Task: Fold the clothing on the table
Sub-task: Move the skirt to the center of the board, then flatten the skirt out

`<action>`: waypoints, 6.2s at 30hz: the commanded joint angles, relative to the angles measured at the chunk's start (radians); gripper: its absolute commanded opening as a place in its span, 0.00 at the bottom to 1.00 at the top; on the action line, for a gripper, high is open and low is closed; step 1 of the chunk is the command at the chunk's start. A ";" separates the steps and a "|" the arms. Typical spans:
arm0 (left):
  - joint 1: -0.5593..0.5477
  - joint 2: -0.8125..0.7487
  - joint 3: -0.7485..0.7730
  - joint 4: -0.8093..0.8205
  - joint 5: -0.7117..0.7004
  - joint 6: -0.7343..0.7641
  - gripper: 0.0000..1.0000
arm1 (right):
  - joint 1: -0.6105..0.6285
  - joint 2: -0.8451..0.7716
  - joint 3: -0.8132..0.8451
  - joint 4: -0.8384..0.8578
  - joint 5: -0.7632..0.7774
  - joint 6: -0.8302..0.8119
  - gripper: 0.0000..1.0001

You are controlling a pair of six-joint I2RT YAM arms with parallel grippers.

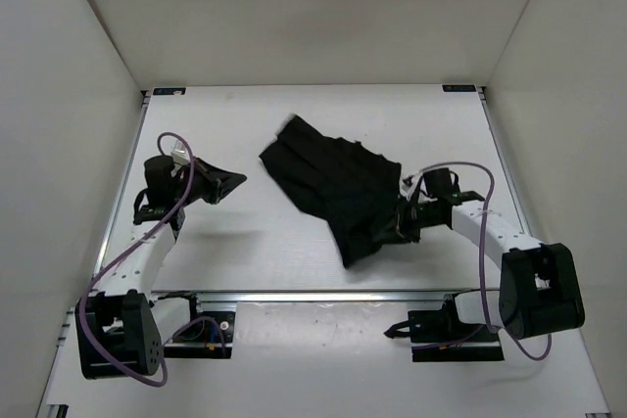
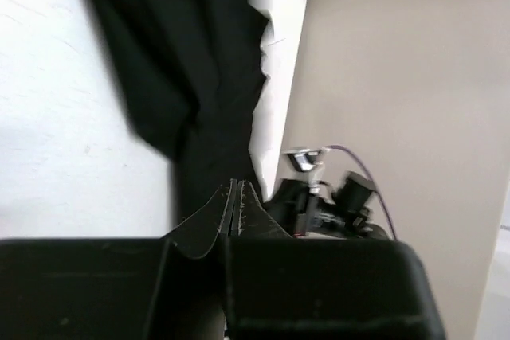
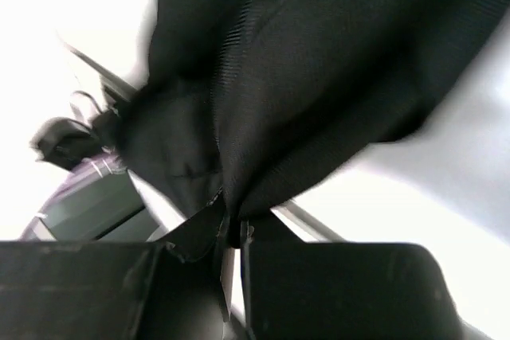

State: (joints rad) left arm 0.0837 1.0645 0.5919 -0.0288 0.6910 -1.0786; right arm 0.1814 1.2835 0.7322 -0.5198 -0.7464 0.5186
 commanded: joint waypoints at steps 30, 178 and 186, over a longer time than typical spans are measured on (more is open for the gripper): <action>-0.629 1.022 0.740 -0.326 -0.246 0.184 0.26 | 0.007 0.022 -0.145 -0.029 0.209 -0.137 0.00; -0.188 0.311 0.744 0.173 -0.134 -0.032 0.00 | -0.080 0.106 0.827 0.113 -0.002 -0.006 0.00; -0.165 0.335 0.955 0.033 -0.128 0.028 0.00 | -0.095 0.238 1.136 0.014 -0.004 -0.003 0.00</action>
State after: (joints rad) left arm -0.0948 1.4891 1.4860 0.0071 0.5571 -1.0775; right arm 0.1131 1.5784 1.7992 -0.5297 -0.7250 0.5049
